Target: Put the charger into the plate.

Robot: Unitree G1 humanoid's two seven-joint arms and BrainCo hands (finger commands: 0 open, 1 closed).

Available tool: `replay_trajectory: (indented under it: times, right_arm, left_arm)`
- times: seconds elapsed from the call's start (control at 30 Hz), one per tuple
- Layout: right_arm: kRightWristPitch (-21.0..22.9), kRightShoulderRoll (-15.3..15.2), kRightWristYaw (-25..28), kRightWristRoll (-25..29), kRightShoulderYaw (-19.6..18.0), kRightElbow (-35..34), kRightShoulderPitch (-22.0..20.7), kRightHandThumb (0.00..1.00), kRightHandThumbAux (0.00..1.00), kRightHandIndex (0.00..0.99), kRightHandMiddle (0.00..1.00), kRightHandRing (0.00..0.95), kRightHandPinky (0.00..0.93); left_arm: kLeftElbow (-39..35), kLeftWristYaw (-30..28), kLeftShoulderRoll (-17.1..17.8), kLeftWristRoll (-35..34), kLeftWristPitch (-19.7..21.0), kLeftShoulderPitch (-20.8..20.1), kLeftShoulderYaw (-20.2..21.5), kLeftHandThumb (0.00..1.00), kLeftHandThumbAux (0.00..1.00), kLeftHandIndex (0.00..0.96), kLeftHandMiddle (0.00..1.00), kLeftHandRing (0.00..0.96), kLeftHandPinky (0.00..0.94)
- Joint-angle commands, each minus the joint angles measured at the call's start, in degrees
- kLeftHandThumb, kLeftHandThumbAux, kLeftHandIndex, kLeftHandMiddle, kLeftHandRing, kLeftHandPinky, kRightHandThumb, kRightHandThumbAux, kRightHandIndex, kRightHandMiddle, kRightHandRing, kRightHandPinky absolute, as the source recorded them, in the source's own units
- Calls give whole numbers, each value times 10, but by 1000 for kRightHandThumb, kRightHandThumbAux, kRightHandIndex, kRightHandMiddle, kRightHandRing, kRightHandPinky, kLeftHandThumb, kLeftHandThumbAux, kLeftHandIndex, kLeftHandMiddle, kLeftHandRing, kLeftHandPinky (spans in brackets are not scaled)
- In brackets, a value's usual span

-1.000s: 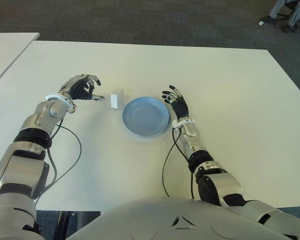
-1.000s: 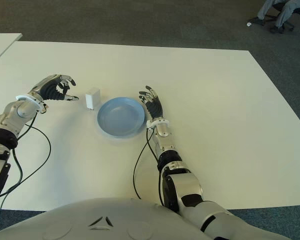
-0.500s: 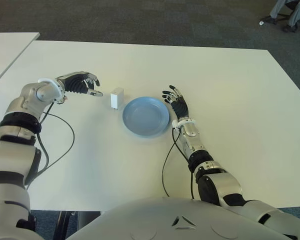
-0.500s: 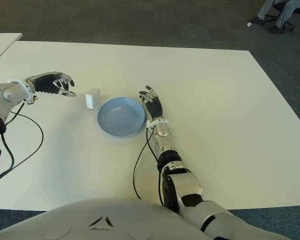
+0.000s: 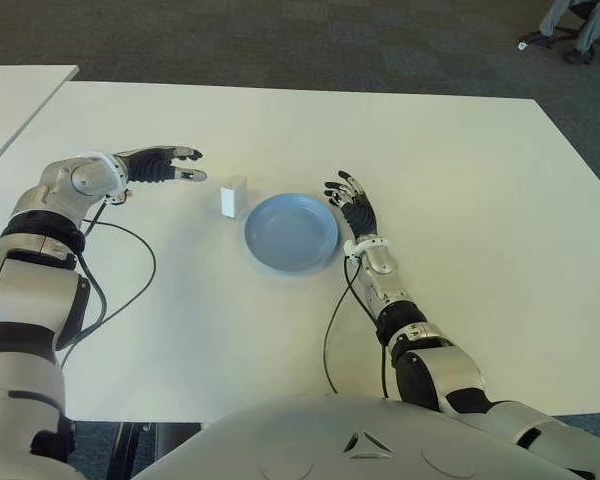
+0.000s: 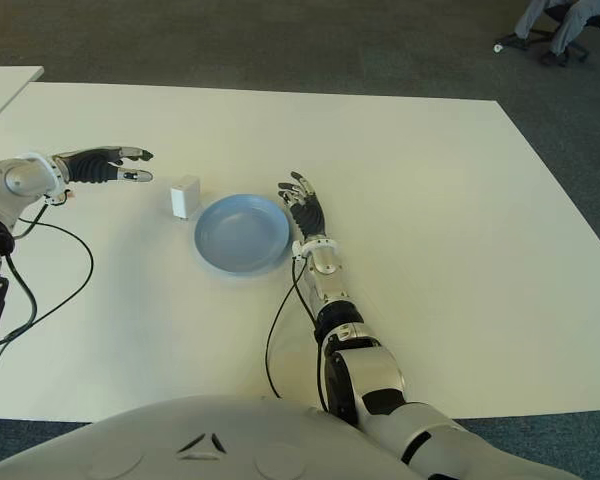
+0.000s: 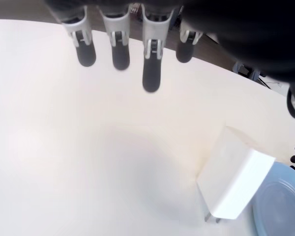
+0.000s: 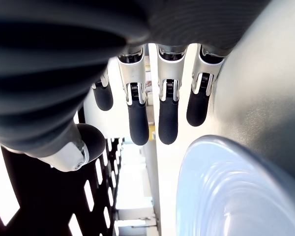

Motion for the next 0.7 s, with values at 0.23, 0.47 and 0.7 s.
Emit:
replay_trajectory:
  times: [0.23,0.47,0.7]
  right_arm:
    - [23,0,6,-6,5,12,31,0,591,120,298,271,225]
    - [21,-1,11,-7,7,9,32,0,594,127,298,271,222]
    - [21,-1,12,-9,9,6,33,0,598,134,298,272,224]
  left_arm:
    - [6,-8,-9,8,-8,-9,-10,585,204,31,0,0,0]
    - [7,7,-15,20,-6,-12,-20,573,207,27,0,0,0]
    - [7,49,-16,44,-18,-14,-42,543,203,2,0,0,0]
